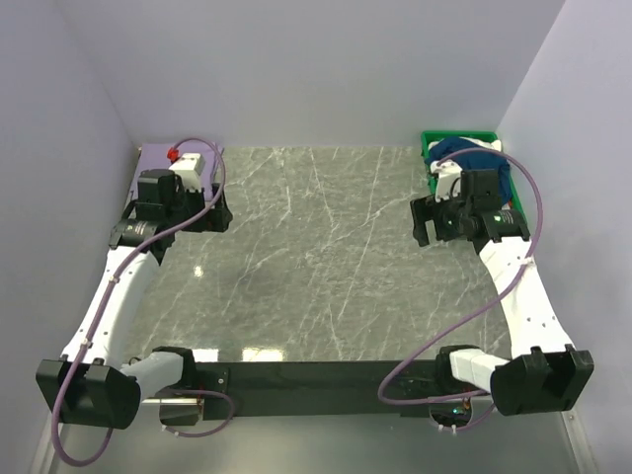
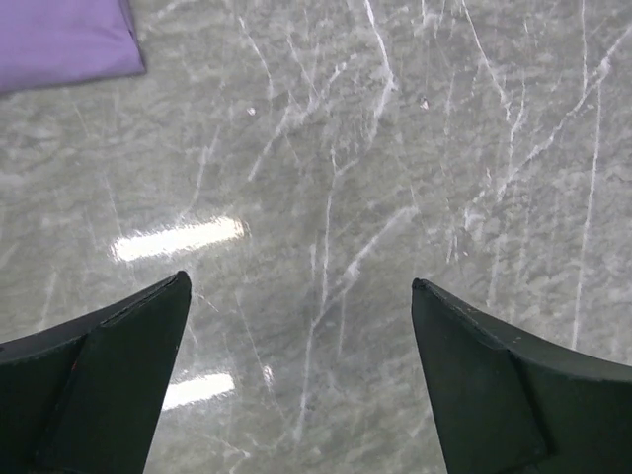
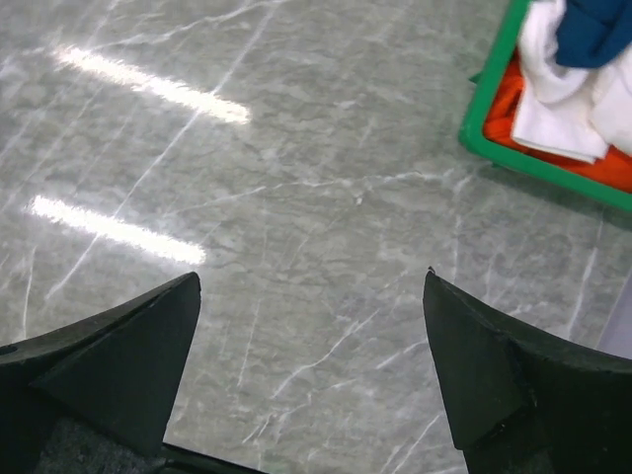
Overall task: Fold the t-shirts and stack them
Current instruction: Grab the tshirt from the pile
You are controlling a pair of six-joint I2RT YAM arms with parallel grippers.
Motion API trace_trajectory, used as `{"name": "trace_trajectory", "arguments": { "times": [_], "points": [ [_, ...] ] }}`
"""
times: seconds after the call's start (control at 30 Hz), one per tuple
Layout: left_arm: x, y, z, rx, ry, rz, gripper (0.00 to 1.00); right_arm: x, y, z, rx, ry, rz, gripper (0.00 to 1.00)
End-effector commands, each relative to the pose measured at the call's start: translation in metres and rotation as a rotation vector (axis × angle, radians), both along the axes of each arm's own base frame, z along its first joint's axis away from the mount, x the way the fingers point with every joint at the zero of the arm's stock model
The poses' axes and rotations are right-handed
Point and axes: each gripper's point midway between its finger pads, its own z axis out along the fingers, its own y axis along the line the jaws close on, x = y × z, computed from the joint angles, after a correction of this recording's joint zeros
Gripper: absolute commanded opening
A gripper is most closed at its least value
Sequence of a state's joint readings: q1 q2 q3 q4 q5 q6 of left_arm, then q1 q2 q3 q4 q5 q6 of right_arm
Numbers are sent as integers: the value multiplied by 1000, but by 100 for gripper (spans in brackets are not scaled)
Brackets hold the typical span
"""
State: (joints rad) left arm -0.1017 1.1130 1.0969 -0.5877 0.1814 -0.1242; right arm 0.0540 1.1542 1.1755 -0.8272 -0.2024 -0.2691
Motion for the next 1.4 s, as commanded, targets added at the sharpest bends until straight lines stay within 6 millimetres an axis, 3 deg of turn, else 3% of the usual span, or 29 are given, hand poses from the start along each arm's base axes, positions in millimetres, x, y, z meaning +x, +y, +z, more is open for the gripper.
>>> {"name": "trace_trajectory", "arguments": {
  "times": [0.0, 0.07, 0.17, 0.23, 0.27, 0.3, 0.33, 0.37, 0.57, 0.7, 0.73, 0.77, 0.83, 0.9, 0.97, 1.03, 1.07, 1.1, 1.23, 1.27, 1.33, 1.37],
  "points": [
    [17, 3, 20, 29, -97, -1, 99, 34, -22, 8, 0, -50, -132, 100],
    [22, -1, 21, 47, -101, -43, 99, 50, -43, 10, 49, -38, -198, 99],
    [33, -5, 31, 53, -127, -77, 99, 91, -67, 17, 59, -61, -271, 99],
    [40, -2, 38, 74, -148, -69, 99, 121, -93, 21, 22, -78, -337, 99],
    [47, 0, 41, 81, -159, -55, 100, 138, -102, 9, 12, -53, -361, 99],
    [51, 7, 41, 101, -162, -23, 99, 155, -118, 29, 3, -107, -393, 99],
    [56, 11, 41, 115, -171, 3, 99, 167, -125, 31, -3, -119, -411, 99],
    [62, 14, 39, 122, -174, 17, 99, 189, -138, 33, -19, -133, -445, 99],
    [88, 22, 17, 114, -89, 54, 97, 263, -186, 13, -106, -134, -554, 98],
    [104, 31, 6, 78, -40, 69, 96, 295, -198, -6, -121, -166, -544, 99],
    [109, 32, -5, 73, -8, 69, 96, 305, -199, -6, -121, -203, -539, 99],
    [114, 36, 0, 67, -11, 74, 96, 309, -200, -19, -127, -192, -531, 99],
    [116, 36, -8, 59, 30, 67, 94, 317, -200, -27, -121, -209, -516, 100],
    [121, 34, -16, 53, 64, 56, 94, 320, -200, -49, -123, -173, -509, 100],
    [123, 46, -22, 51, 88, 82, 94, 320, -200, -69, -125, -134, -506, 100],
    [124, 49, -26, 49, 99, 89, 94, 318, -200, -79, -132, -110, -505, 95],
    [125, 51, -26, 50, 99, 93, 94, 316, -200, -88, -135, -92, -504, 92],
    [125, 52, -26, 48, 99, 100, 94, 315, -200, -91, -138, -85, -500, 81],
    [126, 56, -30, 43, 107, 110, 93, 312, -201, -100, -147, -57, -493, 54],
    [125, 56, -30, 44, 113, 108, 93, 313, -201, -96, -144, -62, -490, 39],
    [127, 57, -30, 45, 113, 112, 92, 311, -198, -89, -140, -61, -477, 22],
    [128, 58, -29, 43, 112, 114, 92, 310, -196, -83, -133, -66, -471, 0]
  ]
}}
